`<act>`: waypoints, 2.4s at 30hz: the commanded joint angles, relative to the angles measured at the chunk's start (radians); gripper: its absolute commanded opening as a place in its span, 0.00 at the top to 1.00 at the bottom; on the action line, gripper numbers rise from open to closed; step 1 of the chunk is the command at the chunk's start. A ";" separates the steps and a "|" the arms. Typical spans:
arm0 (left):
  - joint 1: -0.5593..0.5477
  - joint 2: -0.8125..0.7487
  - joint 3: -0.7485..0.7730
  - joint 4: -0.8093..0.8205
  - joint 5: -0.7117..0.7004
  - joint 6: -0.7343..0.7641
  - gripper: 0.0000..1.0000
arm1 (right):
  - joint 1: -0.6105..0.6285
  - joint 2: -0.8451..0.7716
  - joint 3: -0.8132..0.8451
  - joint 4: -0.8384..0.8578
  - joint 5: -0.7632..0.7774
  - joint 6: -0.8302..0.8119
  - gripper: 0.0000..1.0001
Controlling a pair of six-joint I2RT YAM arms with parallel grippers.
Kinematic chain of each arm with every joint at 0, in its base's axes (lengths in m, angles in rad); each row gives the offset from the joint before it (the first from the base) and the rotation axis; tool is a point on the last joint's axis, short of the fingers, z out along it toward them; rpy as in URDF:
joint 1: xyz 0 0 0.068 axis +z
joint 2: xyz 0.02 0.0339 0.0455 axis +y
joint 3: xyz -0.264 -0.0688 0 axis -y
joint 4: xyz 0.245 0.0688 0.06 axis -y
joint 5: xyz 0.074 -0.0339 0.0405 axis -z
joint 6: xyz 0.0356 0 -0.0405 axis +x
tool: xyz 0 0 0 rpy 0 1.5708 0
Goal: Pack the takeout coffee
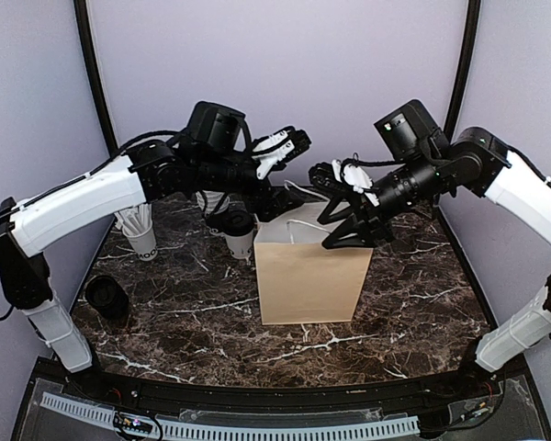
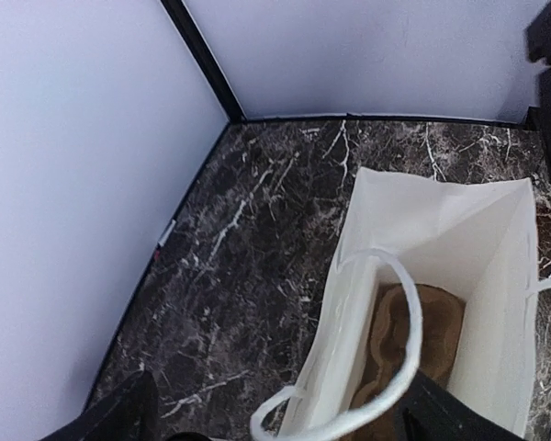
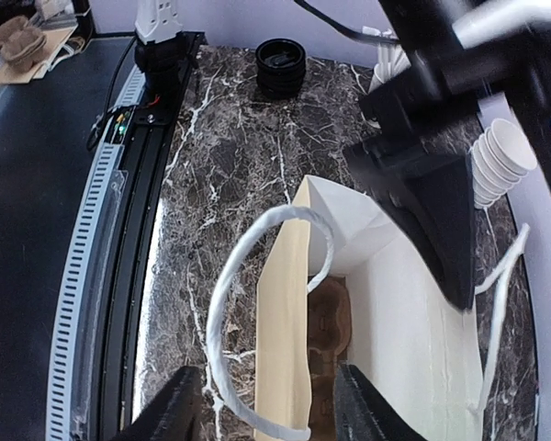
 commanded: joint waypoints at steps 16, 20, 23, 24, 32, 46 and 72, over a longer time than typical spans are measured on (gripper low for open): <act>0.004 0.094 0.348 -0.088 0.084 -0.034 1.00 | -0.022 0.017 0.239 0.032 0.032 0.012 1.00; 0.004 0.109 0.444 -0.116 0.093 -0.036 1.00 | -0.035 0.020 0.358 0.028 0.023 0.026 1.00; 0.004 0.114 0.502 -0.115 0.104 -0.033 1.00 | -0.049 0.022 0.399 0.030 0.016 0.032 1.00; 0.004 0.120 0.513 -0.117 0.104 -0.027 1.00 | -0.050 0.024 0.406 0.029 0.021 0.030 1.00; 0.005 0.179 0.655 -0.143 0.097 -0.001 1.00 | -0.056 0.029 0.423 0.034 0.038 0.024 1.00; 0.005 0.201 0.665 -0.136 0.092 0.015 1.00 | -0.057 0.035 0.418 0.034 0.068 0.012 1.00; 0.004 0.242 0.688 -0.153 0.098 0.042 1.00 | -0.058 0.046 0.407 0.038 0.089 0.011 1.00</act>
